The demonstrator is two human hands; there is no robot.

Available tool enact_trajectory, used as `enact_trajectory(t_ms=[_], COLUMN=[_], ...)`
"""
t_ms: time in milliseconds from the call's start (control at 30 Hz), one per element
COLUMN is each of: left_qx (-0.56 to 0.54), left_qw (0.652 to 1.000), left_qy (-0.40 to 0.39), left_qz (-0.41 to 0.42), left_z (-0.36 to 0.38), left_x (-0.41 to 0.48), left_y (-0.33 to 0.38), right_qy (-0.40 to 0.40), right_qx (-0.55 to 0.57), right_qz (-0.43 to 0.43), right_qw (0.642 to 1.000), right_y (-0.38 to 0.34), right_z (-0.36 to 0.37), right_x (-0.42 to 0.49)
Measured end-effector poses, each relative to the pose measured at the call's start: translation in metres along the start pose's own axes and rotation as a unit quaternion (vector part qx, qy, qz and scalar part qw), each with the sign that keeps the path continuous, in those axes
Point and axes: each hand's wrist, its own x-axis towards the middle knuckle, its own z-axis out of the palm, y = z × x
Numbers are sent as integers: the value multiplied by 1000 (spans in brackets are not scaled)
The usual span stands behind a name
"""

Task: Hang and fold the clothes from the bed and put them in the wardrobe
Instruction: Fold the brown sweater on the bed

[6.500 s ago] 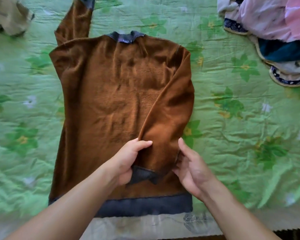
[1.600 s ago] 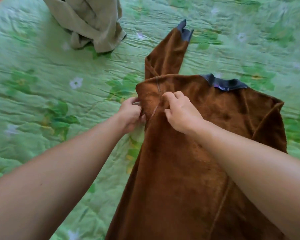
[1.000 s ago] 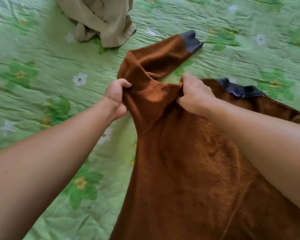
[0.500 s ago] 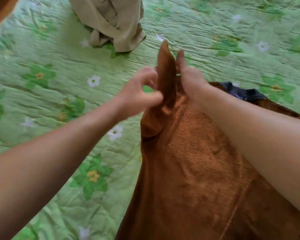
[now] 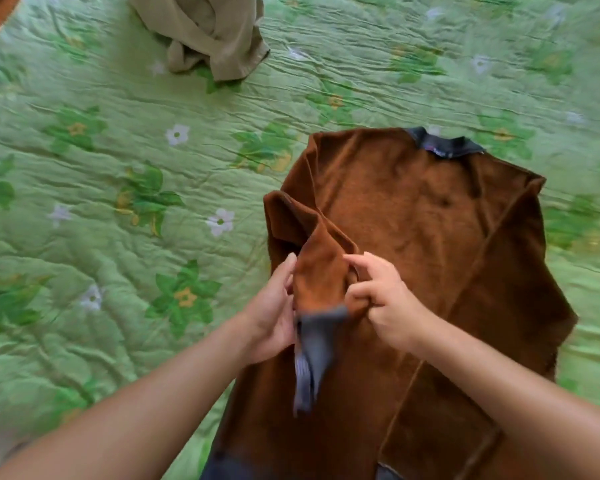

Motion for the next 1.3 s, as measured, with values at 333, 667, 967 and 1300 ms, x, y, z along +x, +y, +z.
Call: enact_trajectory(t_ms=[333,667,967,1300], left_qx=[195,348,509,378], left_qw=[973,924,834,826], left_qy=[121,141,195,322], left_qz=[37,69,90,267], left_z=[-5,-20,-42,-29], left_x=[-14,-33,-32,-2], left_y=[-103,-146,-174,-64], right_qy=[84,-14,-87,74], right_qx=[338,212,141,23], right_qz=[298,320,343,246], right_qw=[888,923,925,966], right_y=[29,38,39,44], right_z=[87,106,127,68], right_x=[-91,-133,-150,-75])
